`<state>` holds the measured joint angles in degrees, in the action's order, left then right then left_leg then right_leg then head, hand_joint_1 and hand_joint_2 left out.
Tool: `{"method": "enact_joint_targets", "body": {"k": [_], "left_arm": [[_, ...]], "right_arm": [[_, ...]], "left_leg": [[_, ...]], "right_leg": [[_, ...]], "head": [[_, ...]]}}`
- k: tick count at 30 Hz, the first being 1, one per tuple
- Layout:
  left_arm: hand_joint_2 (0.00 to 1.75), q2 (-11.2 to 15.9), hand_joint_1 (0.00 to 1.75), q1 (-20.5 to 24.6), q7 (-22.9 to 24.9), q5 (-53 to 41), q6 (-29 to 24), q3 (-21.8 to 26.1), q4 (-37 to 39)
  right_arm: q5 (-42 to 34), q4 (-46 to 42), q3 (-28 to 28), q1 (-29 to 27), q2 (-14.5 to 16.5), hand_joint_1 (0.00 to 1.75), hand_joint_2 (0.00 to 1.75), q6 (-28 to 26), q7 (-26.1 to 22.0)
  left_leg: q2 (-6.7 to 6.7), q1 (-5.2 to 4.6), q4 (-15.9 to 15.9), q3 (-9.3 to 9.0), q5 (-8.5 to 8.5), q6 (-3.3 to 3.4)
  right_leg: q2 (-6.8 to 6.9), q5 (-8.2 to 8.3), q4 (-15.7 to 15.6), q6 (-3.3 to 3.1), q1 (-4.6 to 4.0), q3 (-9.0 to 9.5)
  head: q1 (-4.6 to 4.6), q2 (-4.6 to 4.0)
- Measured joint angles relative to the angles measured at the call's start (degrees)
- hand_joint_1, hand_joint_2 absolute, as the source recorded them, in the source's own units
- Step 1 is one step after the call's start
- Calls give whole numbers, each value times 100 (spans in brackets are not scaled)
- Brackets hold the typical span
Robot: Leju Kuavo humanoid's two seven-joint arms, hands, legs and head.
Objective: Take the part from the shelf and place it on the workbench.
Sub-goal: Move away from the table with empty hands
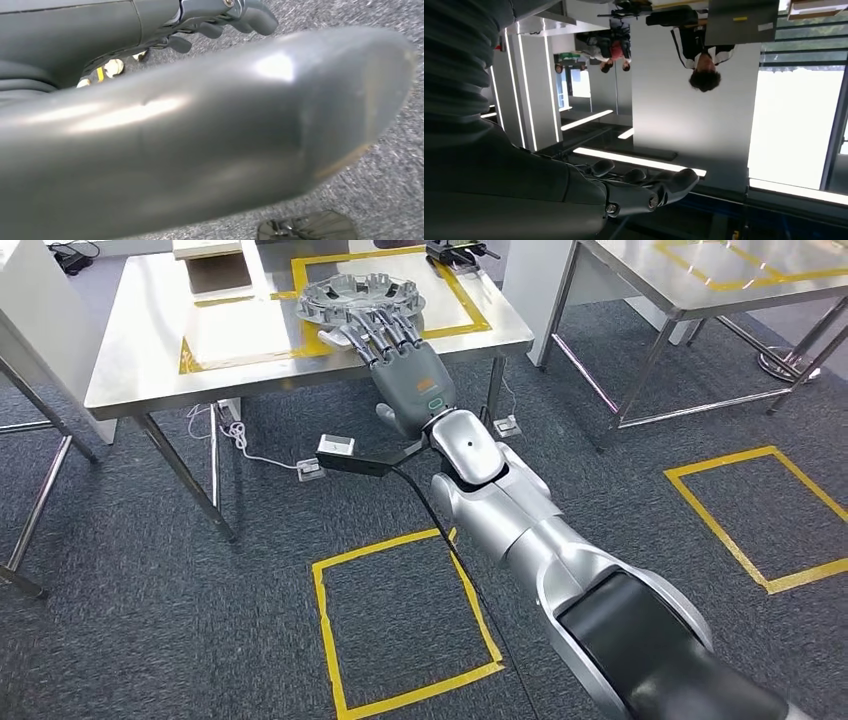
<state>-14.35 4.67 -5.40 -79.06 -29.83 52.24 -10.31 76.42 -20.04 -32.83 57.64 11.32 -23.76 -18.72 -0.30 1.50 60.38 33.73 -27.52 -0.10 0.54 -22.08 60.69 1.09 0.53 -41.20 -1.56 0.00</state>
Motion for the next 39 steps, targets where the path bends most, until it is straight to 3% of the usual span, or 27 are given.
{"method": "enact_joint_targets", "body": {"k": [3, 4, 5, 6, 7, 9, 10, 11, 13, 15, 18, 19, 20, 21, 23, 25, 26, 29, 30, 32, 34, 35, 36, 39], "left_arm": [[0, 1, 0, 4, 0, 0, 0, 0, -1], [0, 2, 0, 3, 0, 0, 0, 0, -1], [0, 2, 0, 3, 0, 0, 0, 0, -1], [0, 3, 0, 3, 0, 0, 0, 0, -1], [0, 3, 0, 3, 0, 0, 0, 1, -1], [0, -6, 0, 5, 0, 0, 0, 2, -1], [0, -10, 0, 7, 0, 0, 0, 3, -1], [0, -16, 0, 9, 0, 0, 0, 4, -1], [0, -23, 0, 8, 0, 0, 0, 5, 1], [0, -25, 0, 4, 0, 0, 0, 7, 3], [0, -10, 0, 2, 0, 0, 0, 8, 2], [0, -3, 0, 2, 0, 0, 0, 9, 2], [0, 3, 0, 1, 0, 0, 0, 9, 1], [0, 7, 0, 0, 1, 0, -1, 10, 1], [0, 21, 0, 5, 94, 12, -29, 14, 0], [0, 35, 0, 7, 309, 51, -85, 31, -1], [0, 44, 0, 2, 405, 72, -108, 41, -1], [0, 79, 0, -34, 470, 99, -114, 73, -2], [0, 87, 0, -41, 475, 103, -113, 86, -5], [0, 97, 0, -48, 481, 105, -112, 106, -9], [0, 99, 0, -58, 488, 104, -111, 115, -10], [0, 100, 0, -63, 494, 103, -111, 119, -10], [0, 101, 0, -64, 502, 103, -111, 122, -10], [0, 100, 0, -61, 514, 98, -111, 125, -10]], "right_arm": [[-1, 3, 0, -4, -5, 0, 175, 2, 3], [-1, 4, 0, -9, -6, 0, 175, 2, 3], [-1, 5, 0, -14, -7, 0, 175, 2, 3], [-1, 6, -1, -17, -8, 0, 175, 2, 3], [-1, 6, -1, -14, -9, 0, 175, 2, 3], [-2, -1, -2, 1, -7, 0, 175, -2, 4], [-4, -5, -2, 11, -5, 0, 175, -4, 4], [-5, -9, -2, 21, -5, 0, 175, -6, 4], [-8, -9, -2, 34, -3, 0, 175, -5, 3], [-5, -9, -2, 42, 5, 0, 175, -4, 3], [4, -7, -2, 33, 11, 0, 175, -1, 3], [7, -6, -2, 23, 12, 0, 175, 1, 3], [8, -5, -2, 12, 12, 0, 131, 2, 3], [8, -5, -2, 5, 11, 0, 87, 2, 3], [-37, -5, -2, 0, 8, 0, 0, 35, 3], [-169, -2, 7, -2, -18, 0, 0, 102, -47], [-251, 2, 15, -3, -41, 0, 0, 127, -100], [-438, 25, 48, -5, -131, 0, 0, 108, -269], [-476, 31, 58, -5, -161, 0, 0, 99, -298], [-510, 42, 74, -8, -214, 0, 0, 92, -316], [-496, 60, 80, -31, -238, 0, 0, 91, -250], [-480, 71, 81, -47, -244, 0, 0, 90, -200], [-466, 80, 81, -60, -249, 0, 0, 87, -153], [-466, 89, 82, -57, -256, 0, 0, 64, -109]], "left_leg": [[11, -13, 3, 227, 187, 64], [14, -21, 6, 310, 251, 67], [15, -29, 8, 394, 314, 66], [15, -36, 9, 474, 378, 62], [12, -42, 9, 544, 440, 54], [10, -41, -11, 632, 556, 14], [11, -31, -33, 641, 606, -20], [15, -16, -65, 638, 656, -61], [18, 4, -141, 622, 746, -145], [13, -3, -42, 687, 572, -194], [11, -12, 886, 932, -188, -245], [12, -13, 1210, 979, -326, -261], [12, -14, 1383, 950, -349, -270], [13, -15, 1353, 820, -278, -274], [19, -15, 703, 277, -121, -261], [10, -39, 86, -166, -126, -197], [1, -51, -41, -241, -171, -153], [1, -45, -62, -184, -88, -8], [9, -33, -72, -146, -45, 36], [21, -18, -79, -44, 46, 88], [27, -16, -75, 71, 134, 93], [29, -15, -73, 125, 176, 86], [28, -12, -72, 172, 216, 74], [27, -11, -73, 251, 313, 6]], "right_leg": [[-9, -817, 1094, 58, 7, -306], [-10, -931, 1385, 55, 6, -340], [-12, -922, 1490, 39, 2, -277], [-17, -825, 1379, 7, -6, -99], [-25, -709, 1074, -39, -23, 186], [-36, -710, 276, -136, -75, 780], [-43, -752, 0, -173, -106, 946], [-43, -797, -144, -199, -132, 1005], [-39, -677, -235, -250, -147, 975], [-21, -514, -334, -315, -112, 942], [-5, -310, -369, -357, -93, 776], [-3, -256, -360, -354, -97, 700], [0, -205, -348, -349, -99, 624], [3, -158, -331, -339, -98, 549], [5, -84, -277, -302, -93, 414], [5, -27, -220, -247, -99, 332], [5, 3, -204, -217, -106, 314], [-7, 38, -168, -120, -104, 269], [-19, -64, -46, -80, -93, 207], [-41, -482, 557, -3, -61, -42], [-44, -884, 1311, 53, -28, -307], [-44, -955, 1472, 64, -16, -319], [-44, -924, 1392, 64, -5, -202], [-46, -631, 226, 11, -11, 609]], "head": [[-27, 0], [-28, 0], [-30, 0], [-30, 0], [-32, 0], [-27, 0], [-36, 0], [-49, 0], [-81, 0], [-76, 0], [-35, 0], [-27, 0], [-26, 0], [-25, 0], [-23, 0], [-25, 0], [-26, 0], [-29, 0], [-39, 0], [-63, 0], [-74, 0], [-74, 0], [-76, 0], [-77, 0]]}}
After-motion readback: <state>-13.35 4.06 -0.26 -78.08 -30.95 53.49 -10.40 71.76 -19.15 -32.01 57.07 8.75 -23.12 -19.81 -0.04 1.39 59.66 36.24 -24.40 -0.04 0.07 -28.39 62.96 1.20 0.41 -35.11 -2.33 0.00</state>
